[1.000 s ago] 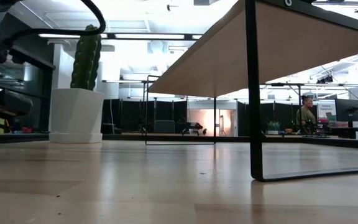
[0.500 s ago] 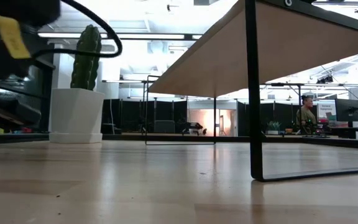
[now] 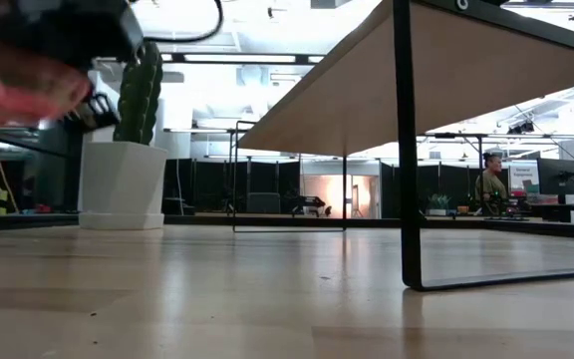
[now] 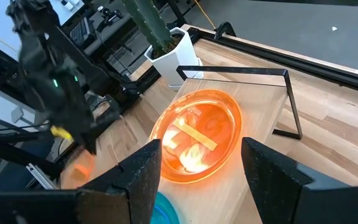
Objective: Place and stack plates onto a shelf
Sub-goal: Stack the orange plate on top of the orange plate on the shelf
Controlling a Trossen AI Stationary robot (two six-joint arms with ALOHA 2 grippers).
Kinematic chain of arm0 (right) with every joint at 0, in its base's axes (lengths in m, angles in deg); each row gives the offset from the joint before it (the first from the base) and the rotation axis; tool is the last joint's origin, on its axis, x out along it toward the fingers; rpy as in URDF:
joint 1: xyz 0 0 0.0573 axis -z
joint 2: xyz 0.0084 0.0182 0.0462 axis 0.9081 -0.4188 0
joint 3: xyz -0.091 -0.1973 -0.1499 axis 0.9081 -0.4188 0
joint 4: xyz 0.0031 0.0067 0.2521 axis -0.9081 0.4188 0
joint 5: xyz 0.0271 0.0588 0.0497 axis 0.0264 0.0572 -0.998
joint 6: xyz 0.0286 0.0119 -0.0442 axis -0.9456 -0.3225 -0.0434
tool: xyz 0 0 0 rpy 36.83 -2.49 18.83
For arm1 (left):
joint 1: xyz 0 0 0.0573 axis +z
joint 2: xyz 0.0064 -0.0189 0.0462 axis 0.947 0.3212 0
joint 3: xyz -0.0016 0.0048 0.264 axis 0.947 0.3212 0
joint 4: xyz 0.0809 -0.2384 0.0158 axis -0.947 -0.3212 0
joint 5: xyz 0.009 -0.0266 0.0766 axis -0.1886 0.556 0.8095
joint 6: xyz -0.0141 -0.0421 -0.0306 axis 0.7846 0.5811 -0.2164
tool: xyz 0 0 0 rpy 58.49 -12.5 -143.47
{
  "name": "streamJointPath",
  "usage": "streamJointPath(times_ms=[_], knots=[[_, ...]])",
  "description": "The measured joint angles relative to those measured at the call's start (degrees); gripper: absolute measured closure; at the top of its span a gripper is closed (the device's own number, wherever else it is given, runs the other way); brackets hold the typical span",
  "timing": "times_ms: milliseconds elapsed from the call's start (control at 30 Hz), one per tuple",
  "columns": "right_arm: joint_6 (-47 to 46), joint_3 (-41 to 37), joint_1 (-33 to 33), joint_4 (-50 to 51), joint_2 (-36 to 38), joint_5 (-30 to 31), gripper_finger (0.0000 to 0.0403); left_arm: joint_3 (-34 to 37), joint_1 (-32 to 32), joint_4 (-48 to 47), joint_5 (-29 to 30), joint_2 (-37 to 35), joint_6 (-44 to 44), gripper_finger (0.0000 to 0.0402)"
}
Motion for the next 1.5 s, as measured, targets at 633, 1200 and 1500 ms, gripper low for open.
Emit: streamJointPath(times_ms=[633,1200,1500], knots=[[2.0,0.0,0.0,0.6,0.0,1.2,0.0199,-11.0,17.5,27.7,36.0,-1.9,46.8,0.0401],[3.3,0.0,0.0,0.6,0.0,1.5,0.0199,-10.9,12.1,32.3,54.4,12.0,54.3,0.0401],[3.8,0.0,0.0,0.6,0.0,3.0,0.0199,-10.9,11.6,30.3,56.9,11.8,53.5,0.0401]])
